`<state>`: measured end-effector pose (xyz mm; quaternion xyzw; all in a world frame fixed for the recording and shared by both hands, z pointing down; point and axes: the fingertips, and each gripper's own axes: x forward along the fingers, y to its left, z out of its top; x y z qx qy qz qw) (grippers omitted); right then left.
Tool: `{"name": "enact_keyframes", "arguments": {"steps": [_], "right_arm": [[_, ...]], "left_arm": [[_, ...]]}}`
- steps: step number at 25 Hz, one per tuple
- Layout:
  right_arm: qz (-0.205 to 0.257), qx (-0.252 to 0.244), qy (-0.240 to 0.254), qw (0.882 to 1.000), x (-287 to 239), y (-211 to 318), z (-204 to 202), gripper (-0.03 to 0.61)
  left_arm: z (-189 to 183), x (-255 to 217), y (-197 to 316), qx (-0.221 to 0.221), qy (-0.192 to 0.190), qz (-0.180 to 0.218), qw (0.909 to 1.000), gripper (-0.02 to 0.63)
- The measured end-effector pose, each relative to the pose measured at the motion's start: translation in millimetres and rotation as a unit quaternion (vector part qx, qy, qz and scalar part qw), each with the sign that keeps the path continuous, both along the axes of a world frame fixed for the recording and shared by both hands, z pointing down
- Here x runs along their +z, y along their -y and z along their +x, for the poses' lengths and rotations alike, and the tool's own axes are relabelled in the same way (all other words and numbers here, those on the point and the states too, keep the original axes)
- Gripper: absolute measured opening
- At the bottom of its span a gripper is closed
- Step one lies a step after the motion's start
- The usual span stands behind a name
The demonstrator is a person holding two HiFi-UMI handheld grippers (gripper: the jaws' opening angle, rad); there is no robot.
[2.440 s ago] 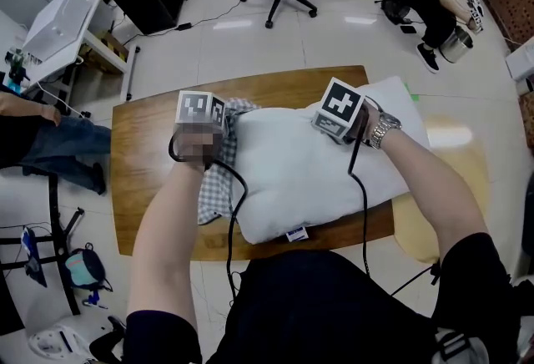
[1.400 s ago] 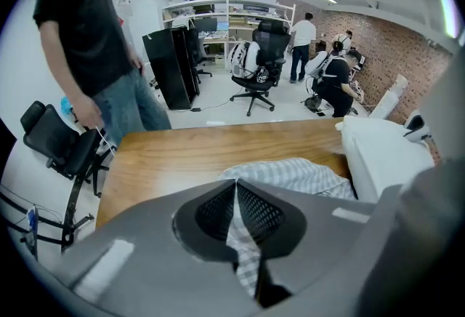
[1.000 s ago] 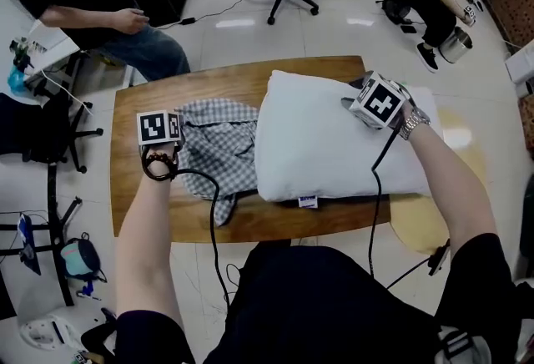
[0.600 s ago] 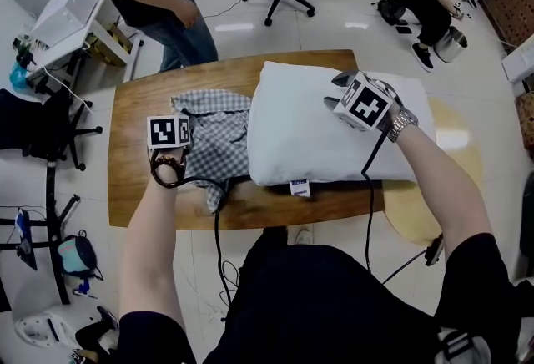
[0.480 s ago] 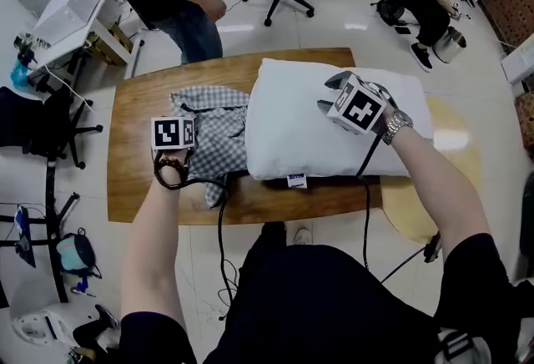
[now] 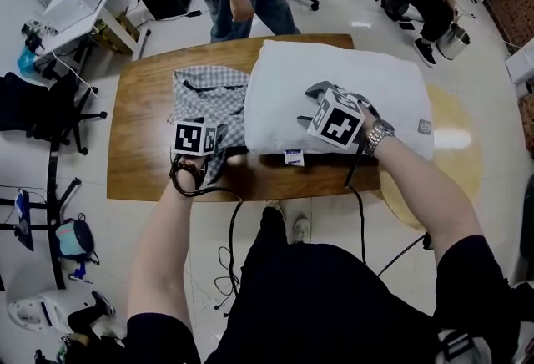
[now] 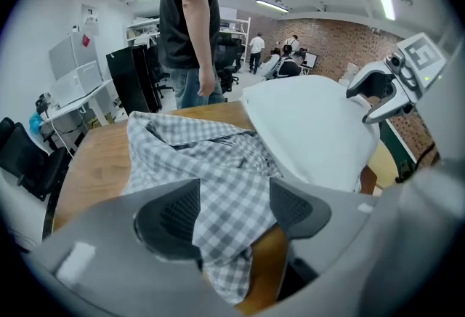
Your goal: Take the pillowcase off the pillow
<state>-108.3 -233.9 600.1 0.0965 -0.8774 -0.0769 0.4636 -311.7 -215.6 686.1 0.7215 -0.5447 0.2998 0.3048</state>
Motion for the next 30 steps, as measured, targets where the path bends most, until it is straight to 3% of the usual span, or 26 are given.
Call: {"name": "enact_keyframes", "arguments": {"steps": [5,9,12,13,16,17,20,27,30], "right_arm": [[0.027,-0.017,-0.004,0.999,13.2,-17.6,-15.3,0.279],[0.084,-0.032,-0.03,0.995,28.7,-16.6,-24.6,0.287],[0.132,-0.03,-0.059,0.989,44.9,-6.2,-23.0,0.277],[0.14,-0.023,-0.065,0.988,49.5,-2.8,-20.8,0.243],[0.132,0.017,-0.07,0.989,57.1,3.3,-13.8,0.13],[0.126,0.028,-0.069,0.989,57.8,5.1,-11.9,0.105],[0.12,0.052,-0.067,0.989,54.5,15.1,-7.1,0.058],[0.128,0.067,-0.066,0.987,48.6,25.5,7.5,0.058],[0.146,0.041,-0.055,0.987,44.3,17.1,2.4,0.122]], "left_arm": [[16.7,21.5,-11.0,0.044,0.031,-0.008,0.9985,0.327],[21.6,46.9,-10.6,0.081,0.078,-0.018,0.9935,0.331],[28.4,41.2,13.8,0.111,0.117,0.043,0.986,0.32],[28.9,44.1,17.5,0.117,0.126,0.049,0.9839,0.291],[1.4,99.6,-13.5,0.094,0.154,-0.069,0.9811,0.21],[-8.3,107.9,-17.2,0.085,0.165,-0.086,0.9788,0.163],[-36.2,105.9,-10.8,0.056,0.184,-0.087,0.9773,0.06],[-88.9,92.5,-22.1,-0.005,0.182,-0.101,0.9781,0.054],[-82.8,85.3,-35.9,-0.01,0.161,-0.111,0.9806,0.133]]}}
